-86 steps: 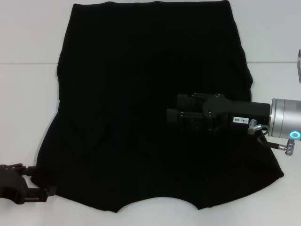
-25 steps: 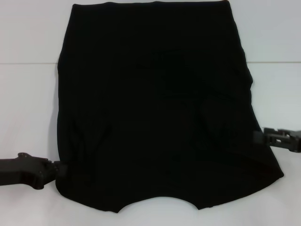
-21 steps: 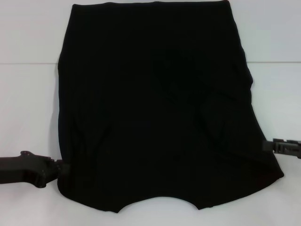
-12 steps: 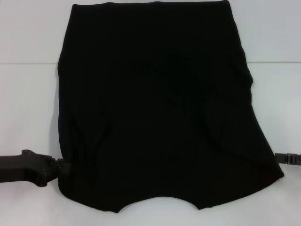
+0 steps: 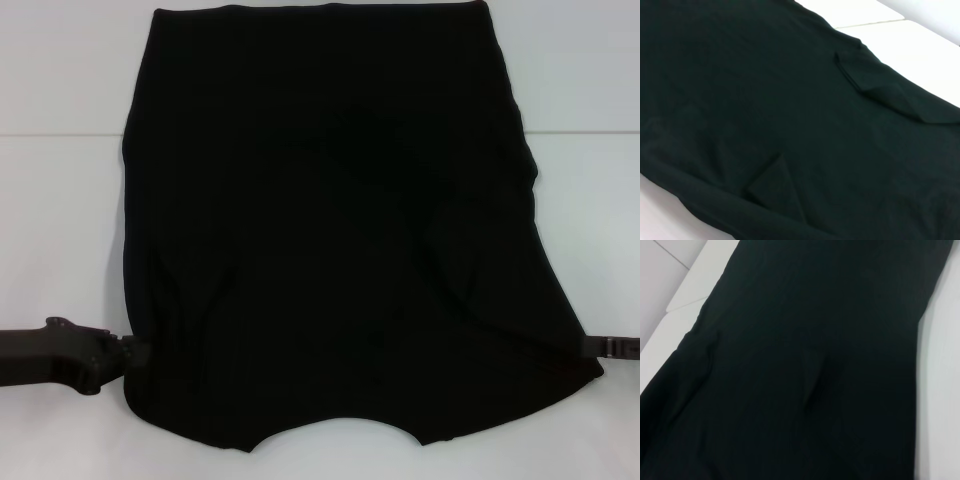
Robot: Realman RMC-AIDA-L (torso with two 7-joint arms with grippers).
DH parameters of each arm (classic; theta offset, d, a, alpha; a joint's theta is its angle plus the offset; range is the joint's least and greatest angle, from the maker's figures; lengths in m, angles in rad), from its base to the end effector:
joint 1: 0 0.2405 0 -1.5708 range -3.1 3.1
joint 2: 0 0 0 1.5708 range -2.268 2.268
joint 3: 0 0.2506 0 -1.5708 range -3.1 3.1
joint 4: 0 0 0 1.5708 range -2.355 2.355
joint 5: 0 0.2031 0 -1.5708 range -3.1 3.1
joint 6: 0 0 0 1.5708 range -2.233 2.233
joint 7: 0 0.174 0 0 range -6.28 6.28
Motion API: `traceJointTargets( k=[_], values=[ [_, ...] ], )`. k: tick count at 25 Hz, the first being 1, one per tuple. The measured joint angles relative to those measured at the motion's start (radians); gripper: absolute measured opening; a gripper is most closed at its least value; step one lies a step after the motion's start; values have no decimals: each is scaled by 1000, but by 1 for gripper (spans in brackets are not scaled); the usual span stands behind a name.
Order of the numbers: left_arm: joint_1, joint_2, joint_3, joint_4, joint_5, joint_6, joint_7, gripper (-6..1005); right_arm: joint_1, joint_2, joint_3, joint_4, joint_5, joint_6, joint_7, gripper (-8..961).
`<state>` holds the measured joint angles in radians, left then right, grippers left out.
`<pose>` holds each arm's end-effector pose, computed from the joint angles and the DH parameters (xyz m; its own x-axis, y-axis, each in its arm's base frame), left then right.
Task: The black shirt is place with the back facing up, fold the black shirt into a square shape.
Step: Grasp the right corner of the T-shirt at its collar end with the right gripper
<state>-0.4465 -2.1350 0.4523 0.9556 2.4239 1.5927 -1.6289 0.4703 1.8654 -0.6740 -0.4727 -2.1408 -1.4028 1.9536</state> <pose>-0.3130 0.3062 0.0117 0.7293 0.6079 0.3139 0.6827 -0.6772 -0.2745 0.3497 0.3207 0.0266 0.3397 -0.8452 -0.4126 -0.9385 -0.3336 -0.0891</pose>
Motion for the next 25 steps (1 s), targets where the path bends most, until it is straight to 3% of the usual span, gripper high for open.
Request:
traceJointTargets(
  k=[10, 25],
  values=[
    [0, 4, -4, 0, 3, -2, 0, 85, 7, 23, -7, 0, -23, 9, 1, 758],
    [0, 7, -5, 0, 7, -3, 0, 83, 10, 24, 12, -3, -27, -6, 1, 758]
  ],
)
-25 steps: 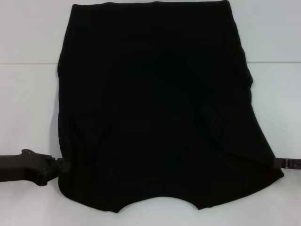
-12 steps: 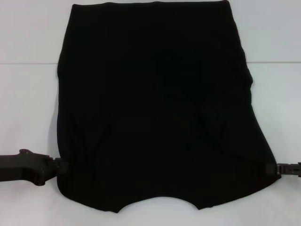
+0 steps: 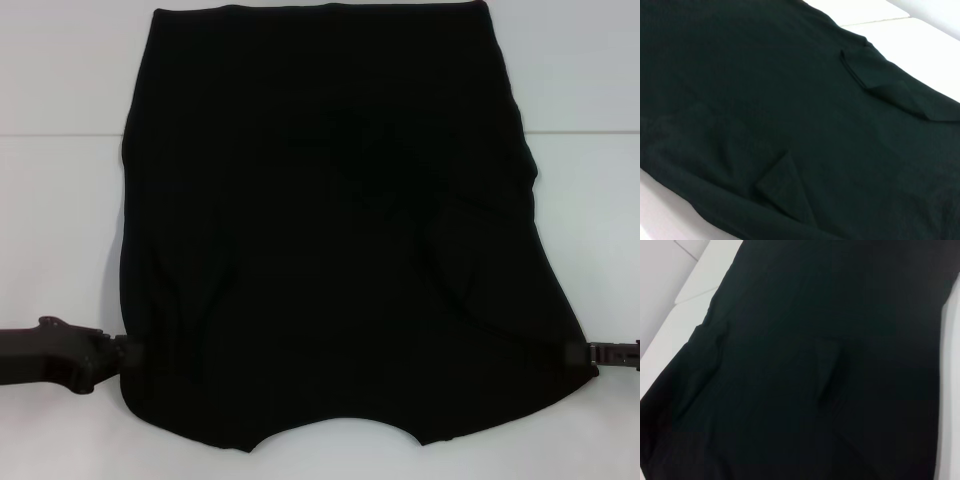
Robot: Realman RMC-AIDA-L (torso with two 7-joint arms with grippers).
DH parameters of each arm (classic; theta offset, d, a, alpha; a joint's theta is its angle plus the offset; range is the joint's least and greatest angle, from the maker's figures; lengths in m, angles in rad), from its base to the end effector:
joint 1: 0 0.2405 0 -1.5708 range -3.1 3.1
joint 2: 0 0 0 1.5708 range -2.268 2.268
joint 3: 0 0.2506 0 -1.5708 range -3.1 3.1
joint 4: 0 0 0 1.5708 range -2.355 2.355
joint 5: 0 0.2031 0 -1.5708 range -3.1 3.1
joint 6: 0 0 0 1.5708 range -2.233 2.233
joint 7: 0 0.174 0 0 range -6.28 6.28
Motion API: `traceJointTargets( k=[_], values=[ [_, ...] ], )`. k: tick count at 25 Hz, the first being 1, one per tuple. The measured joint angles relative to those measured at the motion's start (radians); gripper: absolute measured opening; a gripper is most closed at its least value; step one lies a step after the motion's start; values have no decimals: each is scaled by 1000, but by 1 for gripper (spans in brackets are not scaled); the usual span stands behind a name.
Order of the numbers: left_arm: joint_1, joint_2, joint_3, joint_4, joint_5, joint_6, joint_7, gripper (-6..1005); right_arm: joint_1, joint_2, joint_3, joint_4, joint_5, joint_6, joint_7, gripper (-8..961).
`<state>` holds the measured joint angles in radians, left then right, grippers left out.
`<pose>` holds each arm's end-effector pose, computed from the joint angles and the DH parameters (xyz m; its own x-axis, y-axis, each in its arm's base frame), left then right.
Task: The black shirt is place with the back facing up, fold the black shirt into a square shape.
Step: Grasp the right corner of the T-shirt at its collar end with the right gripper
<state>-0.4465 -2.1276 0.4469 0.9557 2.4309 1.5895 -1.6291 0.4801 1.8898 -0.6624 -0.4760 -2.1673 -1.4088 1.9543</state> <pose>-0.3163 0.3066 0.0153 0.7291 0.6108 0.3089 0.6837 -0.6715 -0.2859 0.3440 0.3194 0.0158 0.3419 -0.8518 -0.3970 -0.9367 -0.3427 -0.0714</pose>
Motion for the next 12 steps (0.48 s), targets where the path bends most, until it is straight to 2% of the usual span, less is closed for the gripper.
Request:
traceJointTargets(
  k=[12],
  values=[
    [-3, 0, 0, 0, -2, -3, 0, 85, 9, -2, -9, -1, -2, 0, 10, 759]
  ],
)
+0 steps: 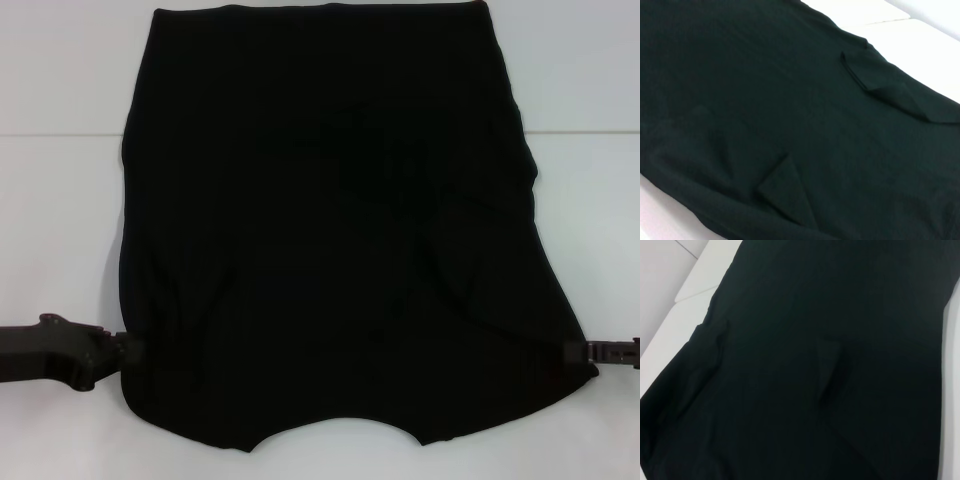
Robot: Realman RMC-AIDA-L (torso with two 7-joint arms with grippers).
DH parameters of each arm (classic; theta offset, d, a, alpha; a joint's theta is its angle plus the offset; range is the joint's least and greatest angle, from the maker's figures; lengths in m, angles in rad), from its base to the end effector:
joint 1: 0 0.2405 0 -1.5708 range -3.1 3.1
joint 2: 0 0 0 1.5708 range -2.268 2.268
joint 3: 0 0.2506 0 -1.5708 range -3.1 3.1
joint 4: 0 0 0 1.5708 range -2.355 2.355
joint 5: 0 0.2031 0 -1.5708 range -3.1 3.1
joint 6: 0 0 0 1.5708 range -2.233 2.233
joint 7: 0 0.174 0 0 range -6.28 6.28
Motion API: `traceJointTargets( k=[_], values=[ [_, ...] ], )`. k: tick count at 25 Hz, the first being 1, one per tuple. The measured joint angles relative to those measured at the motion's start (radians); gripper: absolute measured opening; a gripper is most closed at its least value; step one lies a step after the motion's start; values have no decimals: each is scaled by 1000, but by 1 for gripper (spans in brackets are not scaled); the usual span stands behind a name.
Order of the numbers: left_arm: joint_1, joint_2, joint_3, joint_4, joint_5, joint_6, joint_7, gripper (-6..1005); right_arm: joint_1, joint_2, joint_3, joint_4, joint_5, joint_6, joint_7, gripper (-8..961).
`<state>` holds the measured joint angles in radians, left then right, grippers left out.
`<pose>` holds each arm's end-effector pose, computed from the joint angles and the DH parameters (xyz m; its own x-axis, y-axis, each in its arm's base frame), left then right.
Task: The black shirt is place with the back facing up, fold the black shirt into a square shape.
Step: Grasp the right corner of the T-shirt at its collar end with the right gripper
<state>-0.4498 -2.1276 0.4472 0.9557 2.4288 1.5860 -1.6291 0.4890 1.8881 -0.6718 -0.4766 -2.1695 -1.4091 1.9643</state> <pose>-0.3153 0.3083 0.0155 0.7312 0.6073 0.3107 0.6814 -0.6725 -0.2889 0.3417 0.3217 0.0154 0.3458 -0.8544 -0.3878 -0.9355 -0.3462 -0.0714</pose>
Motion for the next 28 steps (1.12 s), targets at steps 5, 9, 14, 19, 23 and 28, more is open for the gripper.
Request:
traceJointTargets(
  k=[5, 9, 14, 19, 23, 28],
  values=[
    [-1, 0, -1, 0, 0, 0, 0, 84, 3, 2, -5, 0, -1, -2, 0, 759],
    [-1, 0, -1, 0, -1, 0, 0, 84, 9, 9, -18, 0, -1, -4, 1, 759],
    [-1, 0, -1, 0, -1, 0, 0, 83, 18, 16, -24, 0, -1, -4, 1, 758],
    [-1, 0, -1, 0, -2, 0, 0, 84, 25, 18, -25, -1, -1, -4, 1, 749],
    [-1, 0, -1, 0, -3, 0, 0, 85, 29, 22, -32, -1, -1, 2, 1, 740],
    [-1, 0, -1, 0, -3, 0, 0, 85, 34, 27, -37, -1, -1, 15, 1, 647]
  ],
)
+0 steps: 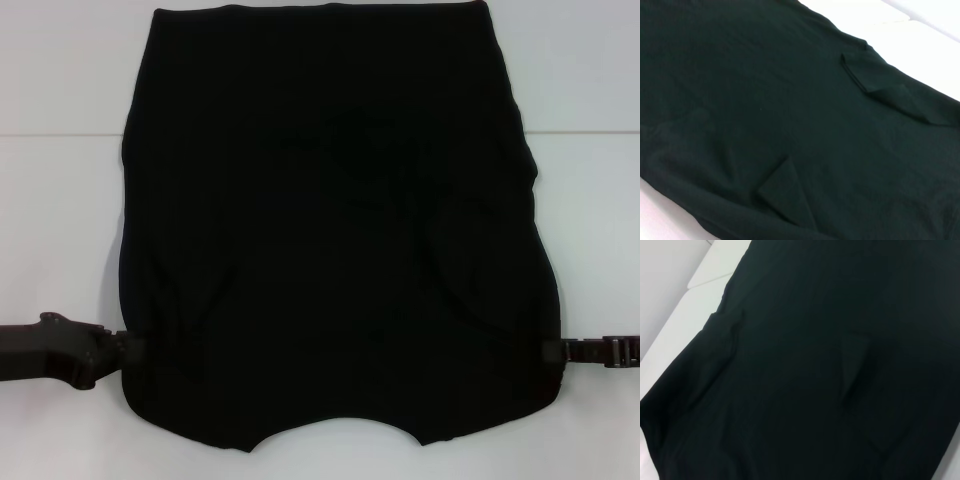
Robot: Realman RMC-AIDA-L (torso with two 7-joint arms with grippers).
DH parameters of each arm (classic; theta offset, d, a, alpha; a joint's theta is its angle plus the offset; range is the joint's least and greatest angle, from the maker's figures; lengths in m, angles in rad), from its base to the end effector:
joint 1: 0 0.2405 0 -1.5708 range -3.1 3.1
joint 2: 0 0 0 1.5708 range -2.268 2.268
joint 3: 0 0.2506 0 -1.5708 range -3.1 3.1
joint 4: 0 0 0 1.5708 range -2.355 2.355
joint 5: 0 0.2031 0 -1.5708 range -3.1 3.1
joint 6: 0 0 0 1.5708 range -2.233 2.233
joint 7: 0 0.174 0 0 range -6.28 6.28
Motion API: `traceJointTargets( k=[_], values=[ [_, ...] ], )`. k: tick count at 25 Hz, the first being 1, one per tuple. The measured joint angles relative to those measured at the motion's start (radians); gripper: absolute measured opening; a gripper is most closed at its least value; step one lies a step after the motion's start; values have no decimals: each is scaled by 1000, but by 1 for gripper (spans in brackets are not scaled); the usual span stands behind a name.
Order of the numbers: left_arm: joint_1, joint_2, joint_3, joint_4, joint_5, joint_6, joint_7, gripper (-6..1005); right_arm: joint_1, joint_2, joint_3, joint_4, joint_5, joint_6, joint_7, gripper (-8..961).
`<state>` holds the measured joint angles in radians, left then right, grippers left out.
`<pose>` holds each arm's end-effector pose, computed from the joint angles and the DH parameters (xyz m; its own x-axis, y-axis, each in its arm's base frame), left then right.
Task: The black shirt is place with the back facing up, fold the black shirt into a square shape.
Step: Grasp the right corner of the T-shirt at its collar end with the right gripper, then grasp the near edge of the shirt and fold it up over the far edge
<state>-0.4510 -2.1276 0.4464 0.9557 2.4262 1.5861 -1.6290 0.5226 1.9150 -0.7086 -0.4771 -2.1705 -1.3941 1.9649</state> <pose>-0.3147 0.3089 0.0158 0.7315 0.6054 0.3136 0.6808 -0.6731 -0.2889 0.3273 0.3285 -0.0004 0.3817 -0.8522 -0.3578 -0.9204 -0.3860 -0.0627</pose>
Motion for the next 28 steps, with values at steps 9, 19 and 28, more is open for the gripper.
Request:
traceJointTargets(
  k=[9, 19, 28],
  values=[
    [0, 2, 0, 0, -1, 0, 3, 84, 3, 12, 4, 1, -37, 8, 5, 161],
    [0, 1, -8, 1, -3, 10, -2, 84, -18, 11, 48, -16, -42, -1, -2, 34],
    [8, 15, -126, 2, -26, 114, -72, 83, -78, 3, 168, -28, -40, -61, -82, 33]
  ],
)
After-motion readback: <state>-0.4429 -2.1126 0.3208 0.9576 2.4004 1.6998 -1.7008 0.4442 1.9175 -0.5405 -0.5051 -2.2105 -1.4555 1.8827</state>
